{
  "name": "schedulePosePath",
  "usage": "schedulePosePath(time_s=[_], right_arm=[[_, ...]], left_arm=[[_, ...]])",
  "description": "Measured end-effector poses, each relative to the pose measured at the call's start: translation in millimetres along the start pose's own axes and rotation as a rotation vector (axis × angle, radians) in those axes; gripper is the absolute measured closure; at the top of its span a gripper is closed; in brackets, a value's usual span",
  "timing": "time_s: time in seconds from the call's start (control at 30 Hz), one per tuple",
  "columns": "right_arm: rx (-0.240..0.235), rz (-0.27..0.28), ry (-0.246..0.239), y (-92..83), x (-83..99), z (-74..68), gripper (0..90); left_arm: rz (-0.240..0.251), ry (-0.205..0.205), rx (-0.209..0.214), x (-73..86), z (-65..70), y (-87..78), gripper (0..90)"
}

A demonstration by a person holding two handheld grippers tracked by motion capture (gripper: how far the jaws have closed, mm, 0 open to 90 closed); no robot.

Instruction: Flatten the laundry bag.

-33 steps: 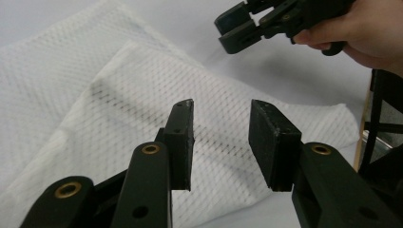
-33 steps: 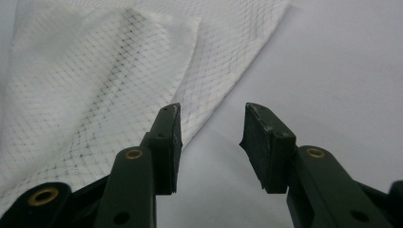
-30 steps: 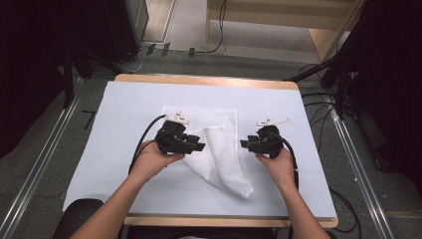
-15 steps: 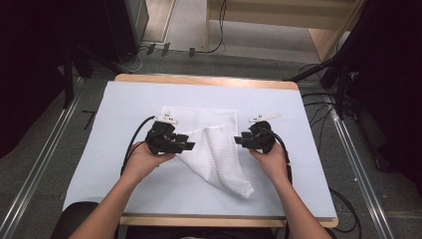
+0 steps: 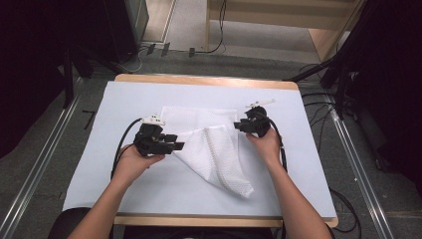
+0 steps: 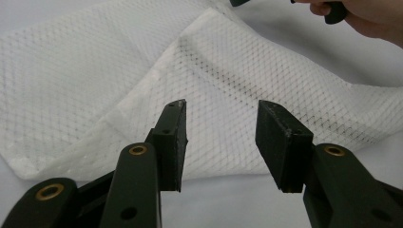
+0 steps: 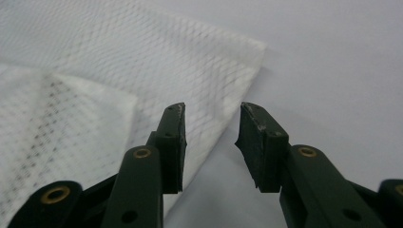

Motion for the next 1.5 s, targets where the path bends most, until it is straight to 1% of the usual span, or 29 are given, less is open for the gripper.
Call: schedulePosePath(time_s=[0.07,0.1,0.17,0.23,0.3,0.33,0.37,0.43,0.47,0.5,0.57,0.6,0.63,0.7,0.77,0.8,0.87,1.03,1.1,1.2,1.27,1.3,1.37,1.43,1.5], right_arm=[[0.011,-0.005,0.007,4.4,-3.5,4.3,62.9],[0.013,0.0,0.003,6.8,-5.0,6.2,62.9],[0.01,-0.003,0.007,11.9,-6.3,7.7,62.7],[0.013,-0.013,0.0,18.0,-5.8,7.4,62.8],[0.005,-0.032,0.002,23.8,-4.6,4.8,62.5],[0.014,-0.023,-0.014,25.3,-5.3,3.4,62.9],[0.012,-0.023,-0.02,26.6,-6.3,1.5,63.3],[0.017,-0.025,-0.032,28.5,-7.9,-1.1,67.2],[0.021,-0.027,-0.038,29.2,-8.4,-2.7,70.6],[0.033,-0.031,-0.053,29.7,-8.8,-3.2,75.3],[0.044,-0.036,-0.064,30.8,-9.6,-4.8,86.3],[0.033,-0.033,-0.063,31.3,-10.3,-4.4,89.8],[0.017,-0.034,-0.05,31.8,-10.5,-3.5,90.0],[0.003,-0.04,-0.036,31.2,-10.6,-1.7,90.0],[-0.002,-0.049,-0.025,29.4,-11.0,1.3,90.0],[0.006,-0.055,-0.024,27.3,-11.2,4.8,90.0],[0.017,-0.043,-0.018,23.9,-11.9,11.4,90.0],[0.04,-0.026,0.047,12.6,-9.5,37.3,90.0],[0.059,-0.022,0.061,8.7,-8.0,49.1,90.0],[0.085,-0.013,0.075,4.9,-6.0,62.4,90.0],[0.083,-0.012,0.089,3.8,-4.2,66.9,89.6],[0.073,-0.01,0.104,3.0,-3.7,67.4,86.7],[0.08,0.005,0.11,-0.9,-5.1,68.4,79.9],[0.085,0.019,0.117,-8.5,-7.5,66.0,75.7],[0.072,0.033,0.105,-16.3,-8.9,60.5,74.0]], left_arm=[[0.003,-0.006,-0.004,2.0,-3.3,-1.1,54.2],[0.004,-0.008,-0.01,3.2,-5.7,-2.0,53.6],[0.006,-0.026,-0.019,6.5,-10.8,-4.1,52.9],[0.006,-0.036,-0.03,9.1,-14.3,-6.3,52.8],[0.011,-0.045,-0.032,11.5,-17.3,-8.5,52.4],[0.013,-0.048,-0.04,12.5,-18.8,-9.8,52.1],[0.015,-0.051,-0.042,13.4,-20.1,-11.1,51.7],[0.022,-0.059,-0.05,14.5,-22.5,-13.7,51.4],[0.026,-0.065,-0.051,15.0,-23.4,-14.6,51.3],[0.025,-0.064,-0.054,15.5,-24.7,-15.7,51.3],[0.031,-0.072,-0.057,16.0,-26.2,-16.9,51.2],[0.03,-0.073,-0.059,16.3,-27.0,-17.3,51.1],[0.03,-0.073,-0.061,16.5,-27.3,-17.5,51.2],[0.027,-0.071,-0.06,16.9,-28.2,-17.7,51.1],[0.032,-0.077,-0.062,17.1,-29.0,-17.6,51.1],[0.031,-0.077,-0.065,17.3,-29.7,-17.9,51.1],[0.03,-0.077,-0.064,17.7,-30.3,-18.2,51.1],[0.029,-0.083,-0.07,19.2,-33.7,-19.0,51.1],[0.031,-0.089,-0.074,19.8,-35.8,-19.3,51.2],[0.034,-0.093,-0.075,20.2,-37.6,-19.9,51.2],[0.032,-0.094,-0.078,20.6,-38.4,-19.8,51.2],[0.031,-0.092,-0.075,20.6,-38.9,-19.7,51.2],[0.028,-0.091,-0.077,20.4,-39.4,-19.8,51.1],[0.03,-0.089,-0.076,19.7,-39.4,-19.8,51.0],[0.032,-0.089,-0.079,19.0,-40.0,-19.7,50.8]])
Point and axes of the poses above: each handheld gripper's, and its own axes: y roughly forward along the jaws, x roughly out of its underside, z roughly to its right, the point moved 6 cm from there along y, roughly forward along the jaws, and after that the axes turned 4 degrees about -y, right-handed, at the moved point
